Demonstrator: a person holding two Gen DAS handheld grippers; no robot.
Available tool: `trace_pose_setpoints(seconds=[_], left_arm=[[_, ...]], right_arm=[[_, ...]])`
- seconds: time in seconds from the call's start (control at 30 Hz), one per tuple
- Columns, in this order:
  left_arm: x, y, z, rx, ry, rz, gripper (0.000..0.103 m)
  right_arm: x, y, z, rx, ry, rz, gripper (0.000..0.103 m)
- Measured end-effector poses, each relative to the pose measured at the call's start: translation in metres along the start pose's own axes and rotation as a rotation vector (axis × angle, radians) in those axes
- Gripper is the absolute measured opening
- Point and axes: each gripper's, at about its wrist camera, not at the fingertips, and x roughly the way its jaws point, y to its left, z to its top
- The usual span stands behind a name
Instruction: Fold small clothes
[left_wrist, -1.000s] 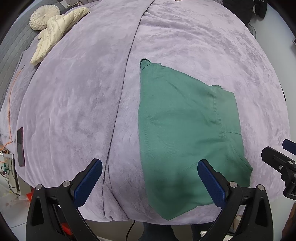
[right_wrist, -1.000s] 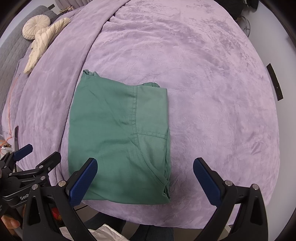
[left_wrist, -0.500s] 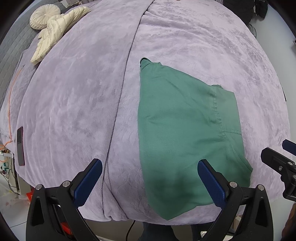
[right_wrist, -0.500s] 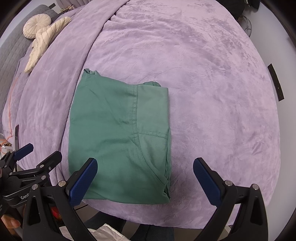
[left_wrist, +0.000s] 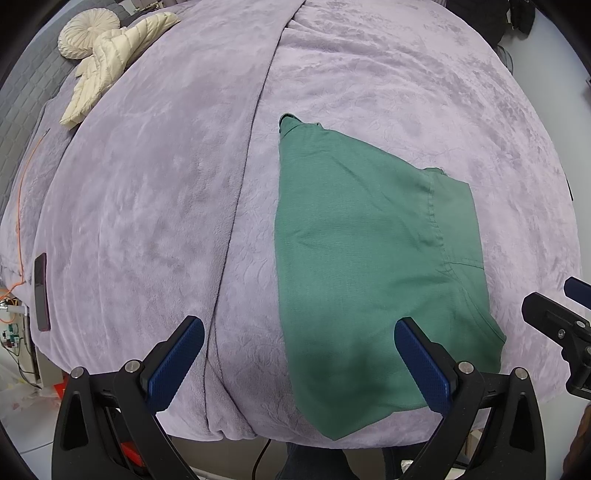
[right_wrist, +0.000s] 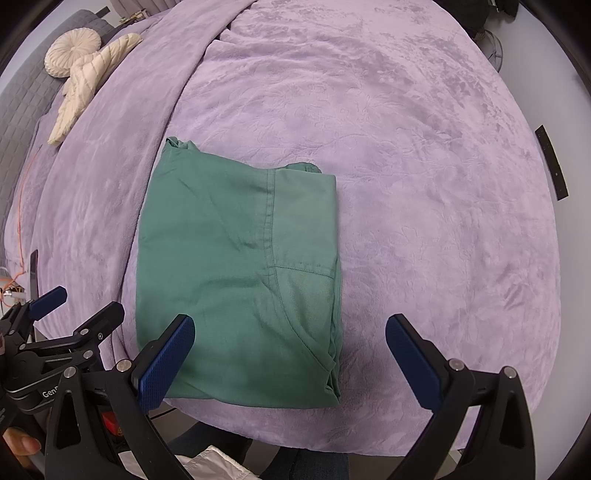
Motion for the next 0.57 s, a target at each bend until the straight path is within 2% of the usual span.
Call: trace_pose_setpoints(seconds=[0.3,0.57], left_arm=[[0.0001,-0.0023,0.0027,-0.001,-0.013,0.038,0.103],[-0.0002,-0.0066,0.0051,0.001,-0.022,0.029,0.103]], right_arm=[[0.0013,-0.0008,0.0004,-0.001,0.003,0.004,0.103],[0.0075,-0.0066,0.0056,-0.008,0.016,0.014,0.103]])
